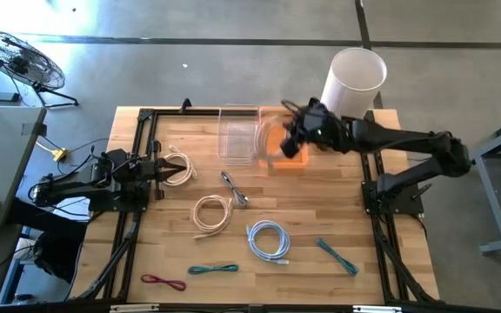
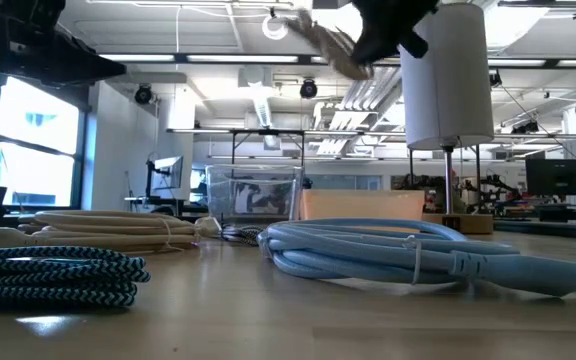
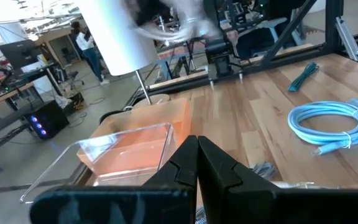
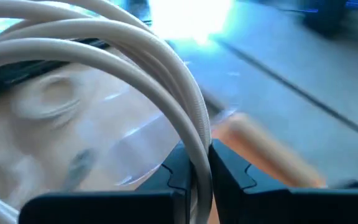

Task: Pick & Place USB Port
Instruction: Put the bottom right light brown hdmi cable into the orange bin

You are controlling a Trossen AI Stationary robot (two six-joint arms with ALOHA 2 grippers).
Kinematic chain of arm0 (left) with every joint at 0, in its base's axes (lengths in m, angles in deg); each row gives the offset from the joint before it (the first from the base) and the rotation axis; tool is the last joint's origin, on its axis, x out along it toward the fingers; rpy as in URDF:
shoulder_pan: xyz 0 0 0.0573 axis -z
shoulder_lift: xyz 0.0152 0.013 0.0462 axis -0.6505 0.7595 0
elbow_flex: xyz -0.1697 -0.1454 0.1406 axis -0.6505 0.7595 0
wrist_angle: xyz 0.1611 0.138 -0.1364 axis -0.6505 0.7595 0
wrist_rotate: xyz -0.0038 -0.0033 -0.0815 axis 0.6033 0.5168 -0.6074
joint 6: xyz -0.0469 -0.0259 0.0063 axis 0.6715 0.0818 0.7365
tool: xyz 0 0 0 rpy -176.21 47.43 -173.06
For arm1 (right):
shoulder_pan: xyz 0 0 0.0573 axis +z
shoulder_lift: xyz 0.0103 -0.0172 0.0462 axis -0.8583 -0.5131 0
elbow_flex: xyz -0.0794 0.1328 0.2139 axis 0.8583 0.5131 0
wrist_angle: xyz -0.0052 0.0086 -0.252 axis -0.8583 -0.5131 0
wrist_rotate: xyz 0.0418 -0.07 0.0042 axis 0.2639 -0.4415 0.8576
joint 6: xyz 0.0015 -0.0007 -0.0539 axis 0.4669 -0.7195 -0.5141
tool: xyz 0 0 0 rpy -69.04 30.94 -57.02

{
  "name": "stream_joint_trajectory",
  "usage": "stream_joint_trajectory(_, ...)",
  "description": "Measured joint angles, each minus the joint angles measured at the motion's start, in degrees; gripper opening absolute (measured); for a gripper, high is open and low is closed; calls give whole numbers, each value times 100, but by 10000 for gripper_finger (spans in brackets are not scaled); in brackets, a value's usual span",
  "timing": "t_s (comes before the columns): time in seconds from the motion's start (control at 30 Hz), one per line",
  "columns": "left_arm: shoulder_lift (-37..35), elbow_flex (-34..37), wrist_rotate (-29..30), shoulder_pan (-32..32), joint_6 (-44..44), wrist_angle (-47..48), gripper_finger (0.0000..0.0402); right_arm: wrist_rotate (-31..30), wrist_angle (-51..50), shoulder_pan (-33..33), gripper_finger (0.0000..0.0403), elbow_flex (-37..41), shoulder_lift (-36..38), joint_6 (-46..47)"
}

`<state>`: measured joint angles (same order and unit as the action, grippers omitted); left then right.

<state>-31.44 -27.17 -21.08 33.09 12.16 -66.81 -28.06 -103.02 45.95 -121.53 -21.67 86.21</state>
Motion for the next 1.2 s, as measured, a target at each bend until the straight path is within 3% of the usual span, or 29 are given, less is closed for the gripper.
stream_joint_trajectory(0.2,-2,0,-215,1,2,64,1,-604,-330,-536,28,4,-591,124)
stream_joint_trajectory(0.57,-2,0,-314,0,24,456,1,-1261,-1189,-567,28,-204,-1839,-191)
stream_joint_trajectory(0.8,-2,0,-293,-1,5,505,1,-1972,-1456,-426,28,-683,-2062,-901)
stream_joint_trajectory(1.2,-2,0,-288,1,4,546,1,-2240,-2026,-430,28,-811,-2100,-1195)
